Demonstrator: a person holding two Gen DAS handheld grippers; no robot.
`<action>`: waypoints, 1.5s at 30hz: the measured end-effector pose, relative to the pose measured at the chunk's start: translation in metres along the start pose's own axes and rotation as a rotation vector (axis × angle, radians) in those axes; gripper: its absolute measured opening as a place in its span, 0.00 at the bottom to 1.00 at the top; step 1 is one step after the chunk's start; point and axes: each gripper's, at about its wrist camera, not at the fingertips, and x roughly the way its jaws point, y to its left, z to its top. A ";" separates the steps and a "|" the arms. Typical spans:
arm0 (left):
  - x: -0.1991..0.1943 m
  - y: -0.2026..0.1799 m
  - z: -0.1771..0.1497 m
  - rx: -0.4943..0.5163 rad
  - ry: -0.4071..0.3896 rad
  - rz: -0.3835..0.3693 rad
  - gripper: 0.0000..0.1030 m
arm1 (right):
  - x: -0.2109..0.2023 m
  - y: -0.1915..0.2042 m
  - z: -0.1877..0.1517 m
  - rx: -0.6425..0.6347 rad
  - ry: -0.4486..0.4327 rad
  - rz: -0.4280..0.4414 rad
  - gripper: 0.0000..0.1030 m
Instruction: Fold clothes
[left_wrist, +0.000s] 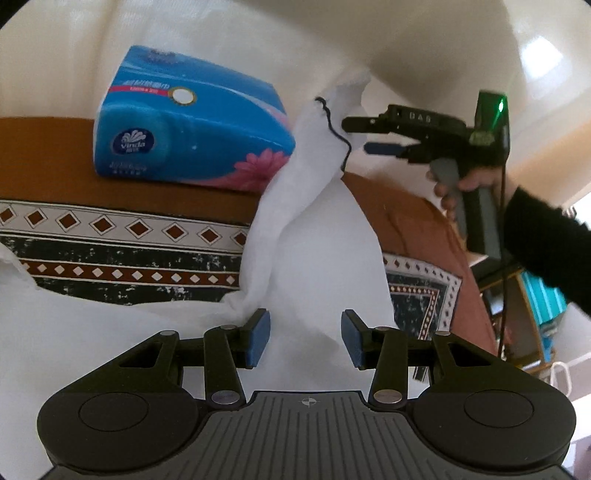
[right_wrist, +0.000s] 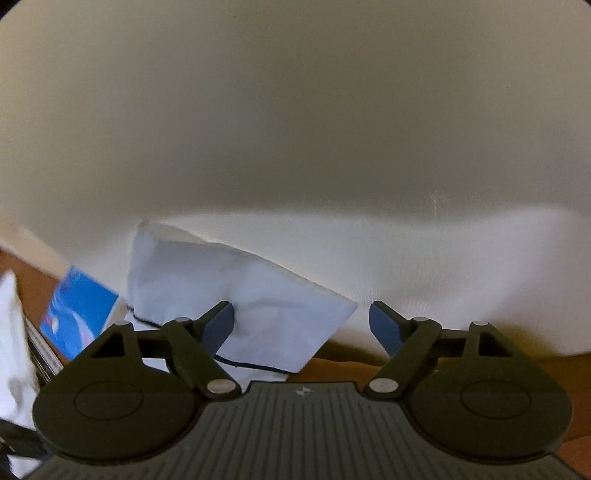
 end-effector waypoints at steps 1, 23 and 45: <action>0.000 0.001 0.000 -0.005 -0.001 -0.005 0.57 | 0.002 -0.005 -0.002 0.025 -0.004 0.020 0.81; 0.000 -0.016 0.002 -0.051 0.025 0.114 0.53 | -0.152 0.038 -0.010 -0.048 -0.141 0.273 0.08; -0.217 0.019 -0.167 -0.268 -0.043 0.060 0.66 | -0.302 0.257 -0.284 -0.413 -0.101 0.280 0.08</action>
